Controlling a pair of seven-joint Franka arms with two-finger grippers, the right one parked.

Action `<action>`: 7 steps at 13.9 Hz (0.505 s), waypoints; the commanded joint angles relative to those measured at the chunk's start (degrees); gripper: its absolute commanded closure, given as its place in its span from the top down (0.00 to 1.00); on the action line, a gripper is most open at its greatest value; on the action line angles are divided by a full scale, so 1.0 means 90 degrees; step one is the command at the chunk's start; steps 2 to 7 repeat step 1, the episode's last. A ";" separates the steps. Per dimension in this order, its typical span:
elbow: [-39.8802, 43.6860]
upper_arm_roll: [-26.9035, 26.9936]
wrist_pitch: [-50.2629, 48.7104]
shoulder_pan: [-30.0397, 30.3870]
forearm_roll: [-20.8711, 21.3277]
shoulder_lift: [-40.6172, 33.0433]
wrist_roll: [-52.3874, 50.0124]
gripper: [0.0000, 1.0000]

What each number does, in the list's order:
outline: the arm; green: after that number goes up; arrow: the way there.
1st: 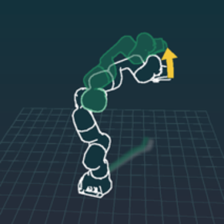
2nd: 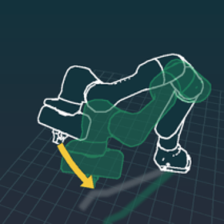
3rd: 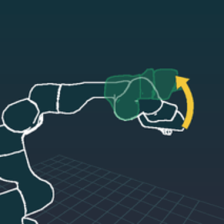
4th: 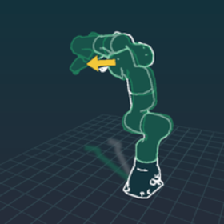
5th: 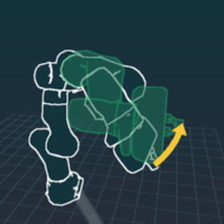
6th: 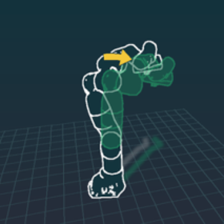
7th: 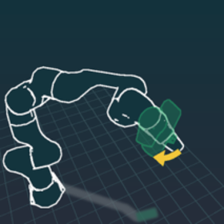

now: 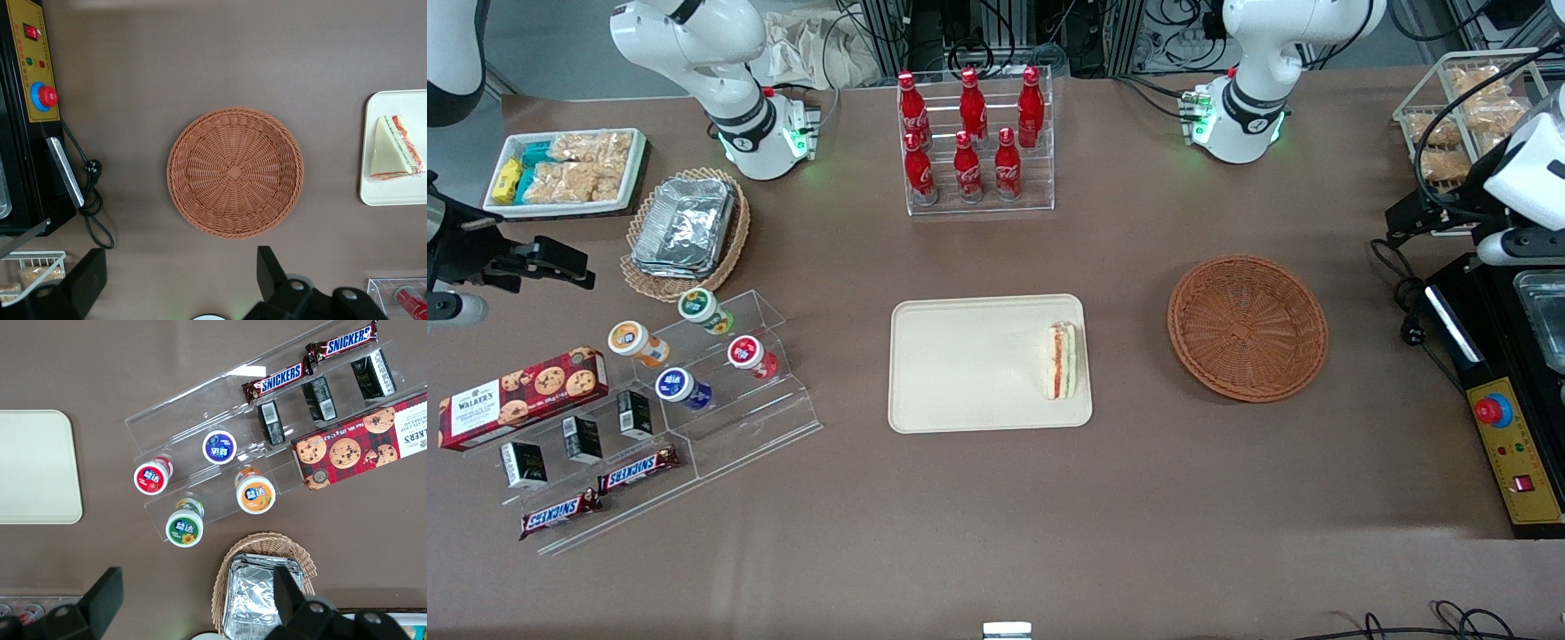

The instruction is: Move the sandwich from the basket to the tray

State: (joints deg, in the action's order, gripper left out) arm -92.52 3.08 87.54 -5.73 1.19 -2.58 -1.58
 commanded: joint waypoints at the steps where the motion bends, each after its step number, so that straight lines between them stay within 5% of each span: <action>1: 0.0387 0.0087 -0.0010 -0.0116 0.0024 0.0355 0.0098 1.00; 7: 0.0387 0.0087 -0.0010 -0.0116 0.0024 0.0355 0.0098 1.00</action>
